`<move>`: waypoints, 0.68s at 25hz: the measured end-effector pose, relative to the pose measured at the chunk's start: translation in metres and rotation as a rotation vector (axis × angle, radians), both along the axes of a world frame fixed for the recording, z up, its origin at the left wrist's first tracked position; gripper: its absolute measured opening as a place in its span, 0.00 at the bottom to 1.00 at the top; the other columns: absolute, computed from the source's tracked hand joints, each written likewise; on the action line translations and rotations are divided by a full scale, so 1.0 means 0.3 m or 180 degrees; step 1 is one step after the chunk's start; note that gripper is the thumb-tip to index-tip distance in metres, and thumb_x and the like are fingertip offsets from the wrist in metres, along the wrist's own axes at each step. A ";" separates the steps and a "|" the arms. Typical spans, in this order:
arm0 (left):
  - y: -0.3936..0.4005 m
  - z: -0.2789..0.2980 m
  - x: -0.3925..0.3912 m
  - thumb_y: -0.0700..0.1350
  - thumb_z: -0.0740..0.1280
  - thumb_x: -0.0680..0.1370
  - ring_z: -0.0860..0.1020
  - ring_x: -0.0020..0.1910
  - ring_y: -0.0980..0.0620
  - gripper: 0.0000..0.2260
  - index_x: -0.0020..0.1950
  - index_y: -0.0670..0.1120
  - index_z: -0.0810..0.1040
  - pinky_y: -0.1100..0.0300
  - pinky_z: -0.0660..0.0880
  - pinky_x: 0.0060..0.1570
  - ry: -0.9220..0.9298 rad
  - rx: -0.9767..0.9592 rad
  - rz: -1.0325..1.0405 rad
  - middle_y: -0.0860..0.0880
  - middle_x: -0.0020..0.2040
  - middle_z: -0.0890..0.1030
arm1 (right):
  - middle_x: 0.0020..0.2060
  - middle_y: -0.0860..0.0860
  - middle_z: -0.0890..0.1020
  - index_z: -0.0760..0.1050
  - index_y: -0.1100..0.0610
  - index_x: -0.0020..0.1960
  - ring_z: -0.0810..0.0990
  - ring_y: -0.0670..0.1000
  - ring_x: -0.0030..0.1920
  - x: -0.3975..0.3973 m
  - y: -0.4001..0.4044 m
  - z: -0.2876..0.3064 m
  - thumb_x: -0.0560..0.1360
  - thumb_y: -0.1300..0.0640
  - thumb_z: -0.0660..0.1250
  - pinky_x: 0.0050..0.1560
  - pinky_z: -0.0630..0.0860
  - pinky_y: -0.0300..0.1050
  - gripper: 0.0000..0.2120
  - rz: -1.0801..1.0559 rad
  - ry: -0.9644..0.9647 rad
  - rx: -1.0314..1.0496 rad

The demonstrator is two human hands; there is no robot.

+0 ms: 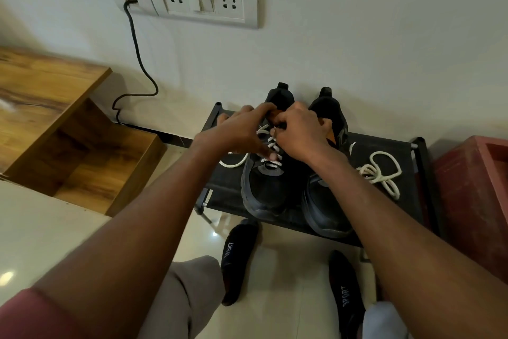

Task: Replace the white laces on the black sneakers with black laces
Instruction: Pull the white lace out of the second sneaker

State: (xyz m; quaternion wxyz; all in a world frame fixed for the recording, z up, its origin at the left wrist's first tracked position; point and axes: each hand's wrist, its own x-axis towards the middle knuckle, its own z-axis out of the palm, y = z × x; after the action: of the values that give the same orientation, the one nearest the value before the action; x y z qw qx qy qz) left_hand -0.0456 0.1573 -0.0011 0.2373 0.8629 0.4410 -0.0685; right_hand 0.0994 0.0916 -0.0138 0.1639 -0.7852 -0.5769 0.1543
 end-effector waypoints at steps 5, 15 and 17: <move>0.008 -0.049 0.009 0.63 0.83 0.62 0.75 0.67 0.37 0.45 0.72 0.60 0.63 0.40 0.72 0.66 -0.0188 -0.0310 0.0239 0.45 0.68 0.78 | 0.52 0.45 0.78 0.86 0.46 0.42 0.78 0.48 0.49 0.004 -0.014 -0.011 0.75 0.55 0.76 0.57 0.74 0.57 0.04 -0.0631 0.0216 0.0782; 0.015 -0.058 0.016 0.55 0.85 0.64 0.72 0.57 0.45 0.46 0.73 0.54 0.60 0.49 0.71 0.54 -0.0373 -0.0446 0.0252 0.42 0.66 0.77 | 0.68 0.44 0.75 0.87 0.47 0.53 0.72 0.50 0.69 0.008 -0.034 -0.016 0.79 0.53 0.73 0.69 0.63 0.62 0.05 0.0023 -0.0140 0.0536; 0.013 -0.060 0.012 0.55 0.85 0.64 0.72 0.57 0.45 0.46 0.73 0.55 0.60 0.48 0.72 0.56 -0.0409 -0.0452 0.0265 0.42 0.67 0.77 | 0.57 0.43 0.77 0.86 0.47 0.44 0.78 0.48 0.57 0.010 -0.042 -0.013 0.75 0.56 0.74 0.59 0.72 0.54 0.04 -0.0732 0.0320 0.1095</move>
State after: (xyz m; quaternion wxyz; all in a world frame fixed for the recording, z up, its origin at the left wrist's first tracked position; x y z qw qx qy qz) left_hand -0.0421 0.1612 -0.0191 0.3282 0.8275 0.4543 -0.0342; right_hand 0.1023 0.0792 -0.0178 0.3406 -0.7976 -0.4924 0.0728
